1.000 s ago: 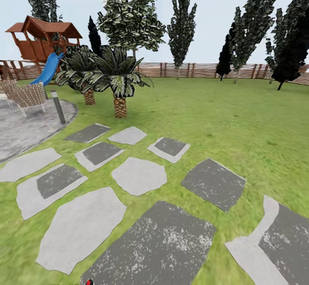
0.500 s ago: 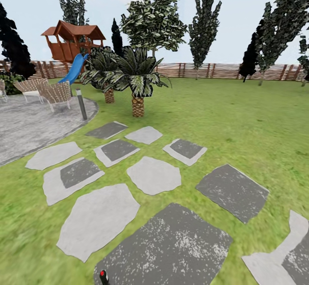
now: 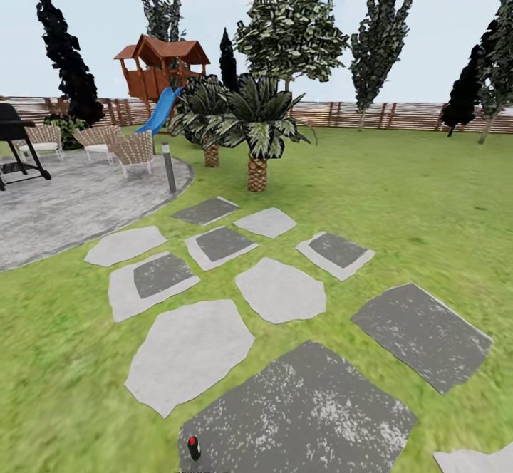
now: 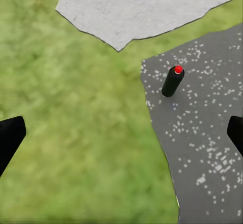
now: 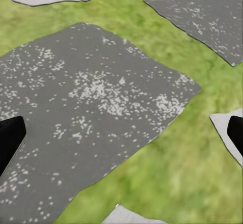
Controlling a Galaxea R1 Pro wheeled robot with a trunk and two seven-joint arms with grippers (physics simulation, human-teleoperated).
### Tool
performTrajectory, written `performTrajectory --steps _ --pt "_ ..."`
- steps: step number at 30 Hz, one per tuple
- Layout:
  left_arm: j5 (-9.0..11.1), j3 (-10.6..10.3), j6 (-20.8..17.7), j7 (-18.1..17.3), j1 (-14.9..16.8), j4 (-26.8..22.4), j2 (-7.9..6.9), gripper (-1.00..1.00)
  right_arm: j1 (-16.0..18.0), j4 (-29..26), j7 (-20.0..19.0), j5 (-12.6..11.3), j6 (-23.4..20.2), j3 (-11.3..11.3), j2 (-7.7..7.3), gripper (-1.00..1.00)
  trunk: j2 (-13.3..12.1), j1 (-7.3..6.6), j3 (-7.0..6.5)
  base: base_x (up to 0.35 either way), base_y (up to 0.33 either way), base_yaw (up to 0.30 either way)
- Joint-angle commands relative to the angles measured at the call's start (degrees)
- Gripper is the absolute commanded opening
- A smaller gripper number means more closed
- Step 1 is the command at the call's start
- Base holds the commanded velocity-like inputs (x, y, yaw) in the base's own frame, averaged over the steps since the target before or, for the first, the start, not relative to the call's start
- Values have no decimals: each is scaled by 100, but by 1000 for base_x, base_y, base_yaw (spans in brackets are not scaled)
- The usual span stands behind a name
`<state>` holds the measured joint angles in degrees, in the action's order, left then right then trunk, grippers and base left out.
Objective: Pick up the pesticide atomizer in the garden and spray insectifuge to fully cover both potted plants in the garden.
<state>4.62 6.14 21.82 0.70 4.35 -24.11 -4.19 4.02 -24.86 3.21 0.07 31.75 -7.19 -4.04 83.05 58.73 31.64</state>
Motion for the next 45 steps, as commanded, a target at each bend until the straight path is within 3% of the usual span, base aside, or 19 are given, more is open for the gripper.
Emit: performTrajectory --steps 1,15,35,45 --pt "46 -15 19 2 5 2 2 100 2 1 12 2 16 -3 0 100 3 0 5 0 0 278" --pt "39 -8 24 0 5 -9 -2 100 2 5 4 2 16 8 0 100 3 0 5 95 -132 277" --pt "43 -7 24 8 5 9 -4 100 2 -1 4 4 16 16 0 100 3 0 5 232 -228 276" --pt "46 -7 24 9 5 17 -10 100 0 2 -4 11 16 23 0 100 3 0 5 215 -227 46"
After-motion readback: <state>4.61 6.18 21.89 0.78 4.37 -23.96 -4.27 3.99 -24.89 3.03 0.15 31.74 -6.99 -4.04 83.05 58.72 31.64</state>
